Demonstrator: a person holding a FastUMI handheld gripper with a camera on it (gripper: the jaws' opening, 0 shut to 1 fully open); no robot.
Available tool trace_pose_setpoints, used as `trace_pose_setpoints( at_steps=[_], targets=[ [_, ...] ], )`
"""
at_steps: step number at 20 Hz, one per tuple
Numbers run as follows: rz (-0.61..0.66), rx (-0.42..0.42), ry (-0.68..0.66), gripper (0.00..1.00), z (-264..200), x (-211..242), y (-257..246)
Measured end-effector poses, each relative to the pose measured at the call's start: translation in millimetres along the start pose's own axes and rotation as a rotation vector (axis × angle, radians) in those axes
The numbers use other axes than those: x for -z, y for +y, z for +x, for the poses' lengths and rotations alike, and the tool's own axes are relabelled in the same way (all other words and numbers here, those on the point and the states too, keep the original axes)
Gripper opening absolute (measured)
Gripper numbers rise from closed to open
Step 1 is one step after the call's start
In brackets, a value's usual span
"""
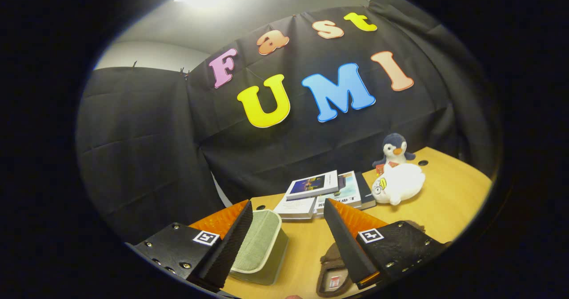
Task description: Open the storage box then place both shoes into the box .Put the left shoe in first, then the right shoe, with the right side of both shoes facing outward in a uniform manner.
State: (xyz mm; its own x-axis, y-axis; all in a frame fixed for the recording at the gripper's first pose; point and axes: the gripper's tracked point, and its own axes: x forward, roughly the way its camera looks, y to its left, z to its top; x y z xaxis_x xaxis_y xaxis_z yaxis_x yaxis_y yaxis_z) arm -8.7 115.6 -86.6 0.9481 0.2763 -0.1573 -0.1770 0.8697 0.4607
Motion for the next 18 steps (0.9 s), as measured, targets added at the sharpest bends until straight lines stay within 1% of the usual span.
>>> trace_pose_setpoints(
  at_steps=[3, 8, 10, 13, 18],
  targets=[
    [0.122, -0.039, 0.074, 0.98, 7, 29, 6],
    [0.279, -0.077, 0.189, 0.98, 11, 69, 19],
    [0.377, -0.103, 0.231, 0.98, 14, 81, 25],
    [0.506, -0.123, 0.287, 0.98, 16, 100, 33],
    [0.659, -0.139, 0.344, 0.98, 27, 125, 37]
  ],
)
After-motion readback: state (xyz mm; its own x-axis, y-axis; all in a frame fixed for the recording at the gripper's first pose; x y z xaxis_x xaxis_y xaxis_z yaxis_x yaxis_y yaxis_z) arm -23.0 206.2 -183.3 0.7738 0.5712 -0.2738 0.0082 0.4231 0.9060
